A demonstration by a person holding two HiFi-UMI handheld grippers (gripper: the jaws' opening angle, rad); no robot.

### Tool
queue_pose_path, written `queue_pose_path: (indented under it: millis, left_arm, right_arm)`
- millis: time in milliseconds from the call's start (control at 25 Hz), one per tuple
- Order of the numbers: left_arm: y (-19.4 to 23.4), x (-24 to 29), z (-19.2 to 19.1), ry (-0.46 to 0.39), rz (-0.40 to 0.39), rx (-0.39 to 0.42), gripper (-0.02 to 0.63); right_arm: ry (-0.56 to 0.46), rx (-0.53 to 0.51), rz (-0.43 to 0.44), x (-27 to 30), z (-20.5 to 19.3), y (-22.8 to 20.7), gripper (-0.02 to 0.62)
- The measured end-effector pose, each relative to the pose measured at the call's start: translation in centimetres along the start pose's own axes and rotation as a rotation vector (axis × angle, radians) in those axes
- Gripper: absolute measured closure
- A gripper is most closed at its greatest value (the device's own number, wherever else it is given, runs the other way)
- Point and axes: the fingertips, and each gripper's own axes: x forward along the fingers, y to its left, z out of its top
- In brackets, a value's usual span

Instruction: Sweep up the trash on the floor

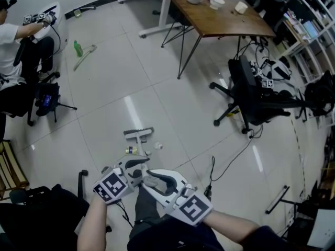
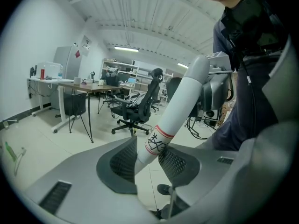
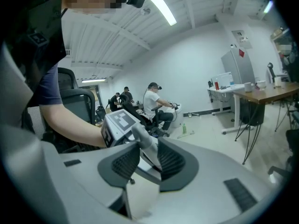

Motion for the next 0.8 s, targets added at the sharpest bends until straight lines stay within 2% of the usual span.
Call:
queue_pose_path:
  millis: [800]
  left_arm:
    - [-4.3, 0.2, -1.2, 0.066, 0.112, -0.014, 0.479]
  right_arm:
    - [0.028, -0.037, 0.151, -3.0, -1.9, 3.2, 0.462]
